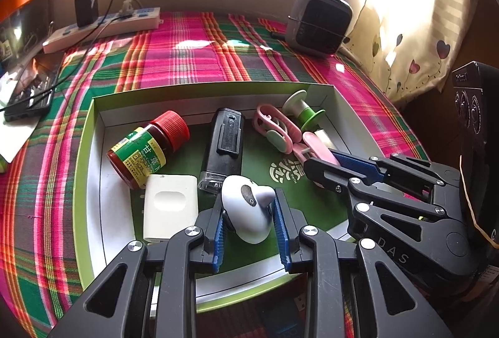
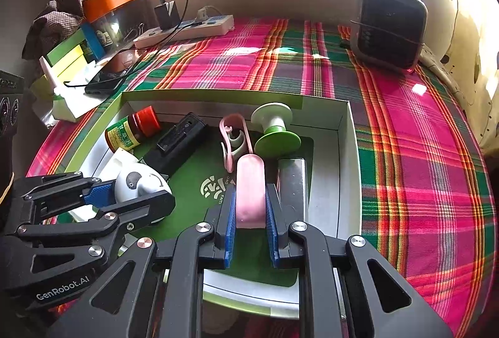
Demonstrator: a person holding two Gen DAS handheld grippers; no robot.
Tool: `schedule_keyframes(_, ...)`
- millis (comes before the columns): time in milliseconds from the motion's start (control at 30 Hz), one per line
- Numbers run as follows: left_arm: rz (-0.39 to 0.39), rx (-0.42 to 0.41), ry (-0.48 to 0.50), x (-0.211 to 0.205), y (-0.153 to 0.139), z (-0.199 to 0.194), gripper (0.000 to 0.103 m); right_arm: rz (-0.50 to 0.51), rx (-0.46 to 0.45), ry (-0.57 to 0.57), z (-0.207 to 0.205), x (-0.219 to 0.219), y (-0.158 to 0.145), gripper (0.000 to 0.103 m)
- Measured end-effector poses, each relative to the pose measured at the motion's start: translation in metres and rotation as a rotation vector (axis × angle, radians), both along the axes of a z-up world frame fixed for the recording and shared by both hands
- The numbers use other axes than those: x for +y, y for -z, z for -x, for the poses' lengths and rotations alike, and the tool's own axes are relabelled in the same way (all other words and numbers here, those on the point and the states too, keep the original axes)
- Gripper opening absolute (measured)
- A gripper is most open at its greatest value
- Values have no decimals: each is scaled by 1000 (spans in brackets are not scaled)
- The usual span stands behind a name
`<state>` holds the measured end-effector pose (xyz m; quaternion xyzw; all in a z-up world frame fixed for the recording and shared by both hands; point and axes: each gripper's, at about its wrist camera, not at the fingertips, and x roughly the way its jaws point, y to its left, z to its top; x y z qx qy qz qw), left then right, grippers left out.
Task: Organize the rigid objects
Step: 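Lower the panda ball and pink item into the box and open both tools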
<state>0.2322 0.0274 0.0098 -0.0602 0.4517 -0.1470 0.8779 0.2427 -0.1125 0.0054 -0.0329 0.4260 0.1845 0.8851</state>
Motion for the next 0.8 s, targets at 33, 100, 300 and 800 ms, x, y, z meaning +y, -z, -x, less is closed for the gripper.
schedule_keyframes(33,0,0,-1,0,0,0,26,1,-1,0,0,0,0,19)
schedule_keyframes(100,-8,-1,0,0,0,0,27,1,-1,-1,0,0,0,19)
schedule_keyframes(300,-23,-5,-3,-2,-1,1,27,7,0,-2,0,2,1,19)
schedule_keyframes(800,-29,-8,-18,1,-3,4,37,-4,10,4,0,2,1,21)
